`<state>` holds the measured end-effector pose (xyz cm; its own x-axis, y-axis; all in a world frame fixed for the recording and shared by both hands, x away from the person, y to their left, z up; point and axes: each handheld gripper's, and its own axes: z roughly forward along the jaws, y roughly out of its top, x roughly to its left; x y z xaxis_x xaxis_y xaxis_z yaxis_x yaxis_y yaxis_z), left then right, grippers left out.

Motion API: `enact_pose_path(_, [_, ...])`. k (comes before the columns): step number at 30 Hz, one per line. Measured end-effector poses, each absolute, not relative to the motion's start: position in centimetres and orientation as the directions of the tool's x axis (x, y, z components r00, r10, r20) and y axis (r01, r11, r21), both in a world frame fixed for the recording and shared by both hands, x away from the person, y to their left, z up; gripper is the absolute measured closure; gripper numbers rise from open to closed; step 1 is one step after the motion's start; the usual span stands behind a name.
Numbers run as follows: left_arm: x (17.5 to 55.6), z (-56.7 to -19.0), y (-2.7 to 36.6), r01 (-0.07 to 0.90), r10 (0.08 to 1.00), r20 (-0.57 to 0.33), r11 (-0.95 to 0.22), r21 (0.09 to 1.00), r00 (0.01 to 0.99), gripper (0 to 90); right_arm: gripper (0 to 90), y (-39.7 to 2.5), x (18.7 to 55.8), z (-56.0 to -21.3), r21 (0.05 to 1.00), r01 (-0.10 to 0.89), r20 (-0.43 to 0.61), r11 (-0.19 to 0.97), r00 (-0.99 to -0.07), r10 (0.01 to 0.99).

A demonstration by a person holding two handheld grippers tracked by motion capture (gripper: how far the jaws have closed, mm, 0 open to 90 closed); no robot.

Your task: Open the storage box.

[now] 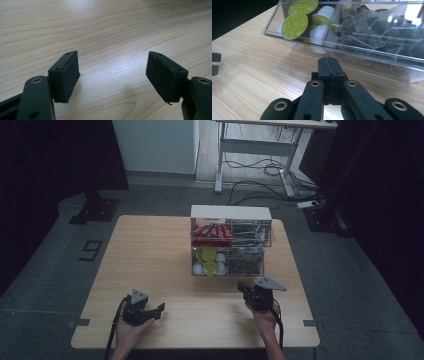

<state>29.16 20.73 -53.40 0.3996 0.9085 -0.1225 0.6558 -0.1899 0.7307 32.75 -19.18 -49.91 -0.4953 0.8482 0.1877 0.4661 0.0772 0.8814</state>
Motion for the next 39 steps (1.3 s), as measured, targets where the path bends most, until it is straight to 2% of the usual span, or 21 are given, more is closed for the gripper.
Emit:
enact_pose_path(3, [29.1,-53.3,20.8,0.655,0.909,-0.125,-0.186,0.733,0.398,26.9,89.5,-18.7,33.2,-49.9,0.880,0.461,0.156,0.113,-0.505,0.849])
enact_pose_path(11, [29.0,-53.0,20.9,0.650,0.907,-0.126,-0.185,0.737,0.401,26.8,89.5,-17.5,34.0,-50.6,0.865,0.484,0.157,0.136,-0.517,0.841])
enact_pose_path(39, [29.1,-53.3,20.8,0.658,0.908,-0.119,-0.195,0.727,0.401,26.6,89.5,-19.2,35.8,-51.5,0.862,0.501,0.179,0.081,-0.449,0.875])
